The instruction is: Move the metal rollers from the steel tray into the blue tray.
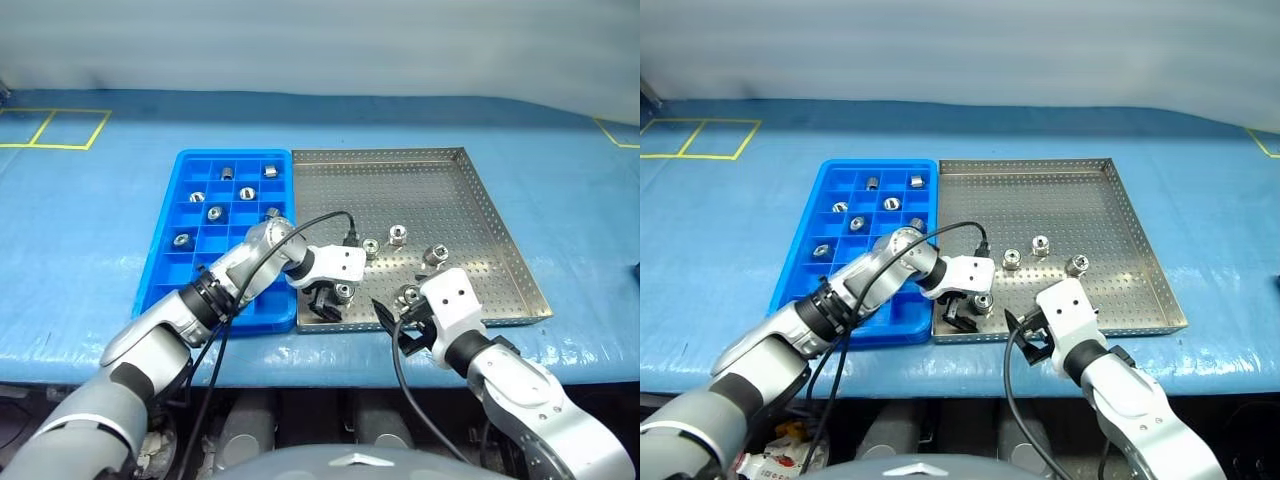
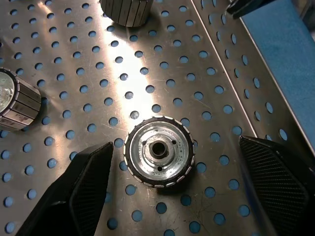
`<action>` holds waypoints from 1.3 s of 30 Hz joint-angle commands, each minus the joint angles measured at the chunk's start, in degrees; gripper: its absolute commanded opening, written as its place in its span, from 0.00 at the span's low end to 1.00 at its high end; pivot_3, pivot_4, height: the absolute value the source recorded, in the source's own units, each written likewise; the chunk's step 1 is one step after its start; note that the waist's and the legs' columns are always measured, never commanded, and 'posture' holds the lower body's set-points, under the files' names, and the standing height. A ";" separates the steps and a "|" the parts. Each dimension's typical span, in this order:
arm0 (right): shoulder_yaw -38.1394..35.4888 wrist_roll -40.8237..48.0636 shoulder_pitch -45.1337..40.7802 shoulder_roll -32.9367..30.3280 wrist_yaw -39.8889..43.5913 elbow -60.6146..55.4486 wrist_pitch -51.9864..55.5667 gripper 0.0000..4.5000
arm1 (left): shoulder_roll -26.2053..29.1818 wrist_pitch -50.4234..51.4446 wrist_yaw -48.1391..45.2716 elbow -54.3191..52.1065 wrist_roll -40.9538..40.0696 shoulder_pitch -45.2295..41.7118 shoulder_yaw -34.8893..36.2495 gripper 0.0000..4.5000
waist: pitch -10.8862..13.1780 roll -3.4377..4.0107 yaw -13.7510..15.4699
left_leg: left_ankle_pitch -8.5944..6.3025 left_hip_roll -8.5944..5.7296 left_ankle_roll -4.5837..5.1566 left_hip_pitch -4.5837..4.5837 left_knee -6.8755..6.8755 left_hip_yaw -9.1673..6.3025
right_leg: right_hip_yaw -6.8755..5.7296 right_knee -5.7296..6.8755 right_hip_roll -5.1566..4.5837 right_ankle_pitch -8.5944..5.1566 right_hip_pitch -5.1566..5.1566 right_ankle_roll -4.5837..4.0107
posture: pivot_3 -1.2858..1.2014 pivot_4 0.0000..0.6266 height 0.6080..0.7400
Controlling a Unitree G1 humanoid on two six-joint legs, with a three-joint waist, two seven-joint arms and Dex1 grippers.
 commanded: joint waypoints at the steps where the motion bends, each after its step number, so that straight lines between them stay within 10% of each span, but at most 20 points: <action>1: -0.13 -0.02 -0.19 0.35 -0.61 -2.33 -0.97 1.00 | -0.78 -1.58 0.26 0.38 1.63 -1.38 0.64 0.73 | 0.00 0.00 -0.10 | 0.00 0.00 0.00 0.00 0.00 0.00 | 0.00 0.00 0.00 0.00 0.00 0.00 | 0.49 0.24 1.00; 6: 0.15 0.14 -0.52 0.53 -0.59 -2.33 -0.91 1.00 | -1.33 -1.67 0.75 0.54 1.96 -1.12 1.69 0.38 | 0.00 0.00 -0.18 | 0.00 0.02 0.00 0.01 0.01 0.00 | 0.00 0.05 0.01 0.00 -0.01 0.00 | 0.49 0.24 1.00; 11: 0.75 0.21 -2.85 0.62 0.49 -2.09 0.03 1.00 | -1.26 -0.97 1.85 -0.42 1.47 -0.48 3.55 0.38 | 0.00 0.00 -0.25 | 0.00 0.01 0.00 0.02 0.03 0.00 | 0.01 0.06 0.01 0.00 0.00 0.00 | 0.49 0.24 1.00; 23: 5.94 1.33 -17.45 -2.52 9.20 4.80 0.15 1.00 | -8.22 14.26 28.09 -23.11 -8.66 11.49 34.84 0.38 | 0.01 -0.02 0.70 | 0.01 0.02 0.00 0.06 0.04 -0.09 | -0.01 0.12 0.06 0.03 0.06 0.05 | 0.57 0.24 1.00; 39: 16.96 -1.70 -33.09 -1.06 20.17 21.68 -8.60 1.00 | 3.85 24.01 40.80 -47.20 -5.53 31.70 40.26 0.38 | 0.03 -0.05 6.86 | 0.02 -0.03 -0.04 0.17 -0.08 -0.10 | -0.05 0.04 0.03 0.00 0.15 0.00 | 0.64 0.24 1.00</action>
